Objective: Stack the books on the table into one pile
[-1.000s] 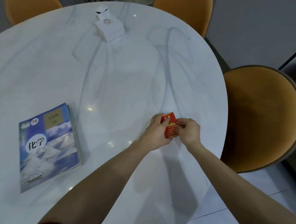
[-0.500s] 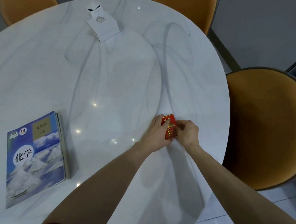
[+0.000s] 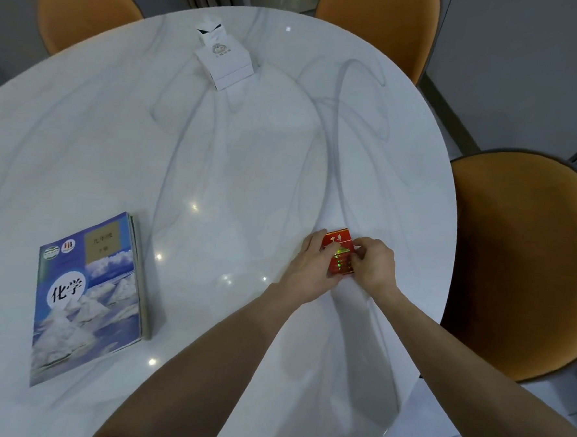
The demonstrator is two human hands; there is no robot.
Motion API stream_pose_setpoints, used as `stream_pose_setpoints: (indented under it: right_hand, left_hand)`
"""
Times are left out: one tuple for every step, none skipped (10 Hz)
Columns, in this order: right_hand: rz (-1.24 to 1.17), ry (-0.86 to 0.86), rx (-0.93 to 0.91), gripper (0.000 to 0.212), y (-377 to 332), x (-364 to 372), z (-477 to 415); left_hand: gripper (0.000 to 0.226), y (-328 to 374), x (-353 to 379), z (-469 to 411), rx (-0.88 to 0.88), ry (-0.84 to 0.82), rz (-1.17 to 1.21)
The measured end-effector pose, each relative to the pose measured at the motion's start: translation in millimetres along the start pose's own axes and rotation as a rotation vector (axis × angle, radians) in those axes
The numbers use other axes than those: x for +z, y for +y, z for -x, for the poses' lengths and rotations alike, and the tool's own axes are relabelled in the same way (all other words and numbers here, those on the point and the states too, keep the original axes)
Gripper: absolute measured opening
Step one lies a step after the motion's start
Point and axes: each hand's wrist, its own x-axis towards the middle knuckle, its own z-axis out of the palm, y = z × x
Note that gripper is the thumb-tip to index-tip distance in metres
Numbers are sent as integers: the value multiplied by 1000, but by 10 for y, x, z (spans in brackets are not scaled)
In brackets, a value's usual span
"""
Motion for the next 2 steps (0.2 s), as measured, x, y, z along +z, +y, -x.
stream_pose_setpoints:
  right_hand:
    - [115,19,-25,27,-72,-30,102]
    - [228,30,-62,25,-148,-31,195]
  left_hand:
    - [43,23,-88,186,-10,82,6]
    - [40,-49,-124,322,-34,80,13]
